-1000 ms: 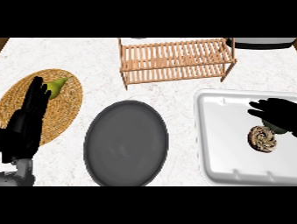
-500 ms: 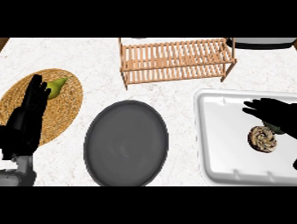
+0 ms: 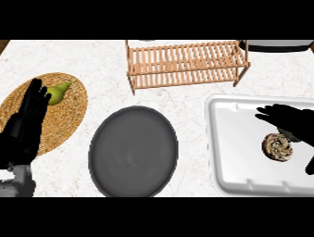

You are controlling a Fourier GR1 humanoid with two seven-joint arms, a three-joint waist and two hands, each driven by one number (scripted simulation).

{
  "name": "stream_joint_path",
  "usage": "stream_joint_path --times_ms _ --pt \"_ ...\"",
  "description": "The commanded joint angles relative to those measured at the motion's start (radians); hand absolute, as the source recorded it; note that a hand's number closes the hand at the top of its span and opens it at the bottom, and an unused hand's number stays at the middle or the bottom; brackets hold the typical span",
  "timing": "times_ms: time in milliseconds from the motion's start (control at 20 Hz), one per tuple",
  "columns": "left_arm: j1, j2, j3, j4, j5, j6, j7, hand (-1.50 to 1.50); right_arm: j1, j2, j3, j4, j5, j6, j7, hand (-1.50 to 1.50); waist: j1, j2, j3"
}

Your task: Pick the cupcake from the tray and place it in the tiered shelf

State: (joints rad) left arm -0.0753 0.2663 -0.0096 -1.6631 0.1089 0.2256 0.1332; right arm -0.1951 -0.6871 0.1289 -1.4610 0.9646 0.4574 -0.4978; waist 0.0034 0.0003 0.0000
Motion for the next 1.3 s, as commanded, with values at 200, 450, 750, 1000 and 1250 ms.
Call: stream_joint_path --times_ms 200,450,750,1000,1250 --pt "0.056 -0.060 -0.030 -0.091 -0.069 0.013 0.042 0.00 -0.017 0.083 -0.005 0.086 0.081 -0.037 -0.061 -1.50 0.001 -0.001 0.000" --pt "-0.066 -0.031 0.057 0.022 -0.037 -0.042 0.055 0.00 0.015 0.135 -0.008 0.087 0.122 -0.064 -0.047 -1.50 -0.006 0.000 0.000" --pt "-0.001 -0.087 0.005 0.000 -0.103 -0.023 0.003 0.00 0.007 0.156 0.053 0.219 0.245 -0.163 -0.095 1.50 -0.002 0.000 0.000" --pt "-0.069 -0.060 0.061 0.045 -0.065 -0.058 0.027 0.00 0.019 0.195 0.040 0.206 0.274 -0.316 -0.126 1.50 -0.007 0.000 0.000" --pt "-0.006 -0.058 0.050 -0.004 -0.090 -0.037 0.027 0.00 0.006 0.486 0.043 0.084 0.303 -0.102 0.361 1.50 -0.022 -0.010 -0.004"
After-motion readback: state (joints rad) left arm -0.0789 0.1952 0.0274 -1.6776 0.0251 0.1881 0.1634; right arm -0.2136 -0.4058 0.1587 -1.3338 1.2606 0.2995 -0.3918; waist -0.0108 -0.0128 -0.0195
